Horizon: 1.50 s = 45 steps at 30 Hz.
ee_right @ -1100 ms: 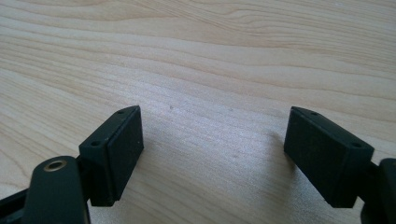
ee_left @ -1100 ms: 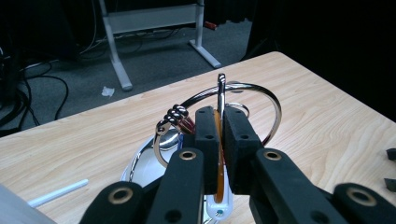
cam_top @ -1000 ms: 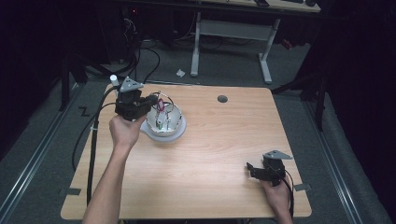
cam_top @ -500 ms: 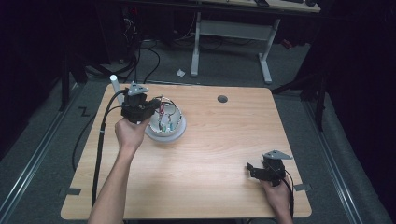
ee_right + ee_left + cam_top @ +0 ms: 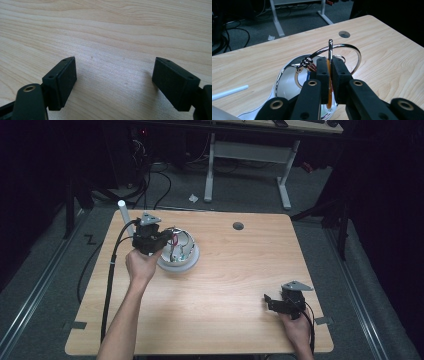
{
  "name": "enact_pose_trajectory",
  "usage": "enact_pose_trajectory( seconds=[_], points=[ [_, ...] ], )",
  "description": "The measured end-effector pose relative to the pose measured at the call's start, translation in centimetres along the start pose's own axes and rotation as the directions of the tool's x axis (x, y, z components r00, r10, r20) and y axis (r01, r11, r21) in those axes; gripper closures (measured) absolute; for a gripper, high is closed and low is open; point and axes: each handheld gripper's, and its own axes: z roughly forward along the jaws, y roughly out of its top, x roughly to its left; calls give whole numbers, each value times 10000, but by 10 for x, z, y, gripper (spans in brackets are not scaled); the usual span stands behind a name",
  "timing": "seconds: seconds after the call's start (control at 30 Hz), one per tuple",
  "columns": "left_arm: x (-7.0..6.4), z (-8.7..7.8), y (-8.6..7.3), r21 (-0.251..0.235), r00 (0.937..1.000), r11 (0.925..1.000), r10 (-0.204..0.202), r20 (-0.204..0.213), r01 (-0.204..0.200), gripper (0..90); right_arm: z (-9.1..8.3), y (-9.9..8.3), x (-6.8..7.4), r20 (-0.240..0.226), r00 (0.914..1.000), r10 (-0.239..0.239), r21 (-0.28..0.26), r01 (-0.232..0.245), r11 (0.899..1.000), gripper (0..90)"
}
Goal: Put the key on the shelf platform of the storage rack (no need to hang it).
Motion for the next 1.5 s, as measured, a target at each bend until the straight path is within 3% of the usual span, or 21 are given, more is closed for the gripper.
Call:
enact_pose_trajectory(
  seconds=[0.43, 0.8, 1.0, 1.33, 1.5],
  points=[
    [11, 12, -7, 87, 9991, 9999, -119, -402, 123, 852, 0, 0, 0, 1, 10000, -1, 2, 1, 10000, 197],
    [19, 25, -21, 143, 9961, 9984, 562, -676, -554, 851, 0, 0, 0, 1, 10000, -4, 1, 4, 10000, 197],
    [21, 28, -26, 160, 9947, 9979, 640, -805, -629, 851, 0, 0, 0, -2, 10000, -8, 1, 8, 10000, 197],
    [41, 41, -26, 336, 9917, 9994, 158, -1279, -116, 850, 0, 0, 0, -8, 10000, -14, 1, 14, 10000, 197],
    [52, 47, -27, 423, 9878, 9991, 158, -1551, -93, 848, 0, 0, 0, -8, 10000, -14, -1, 14, 10000, 197]
  ],
)
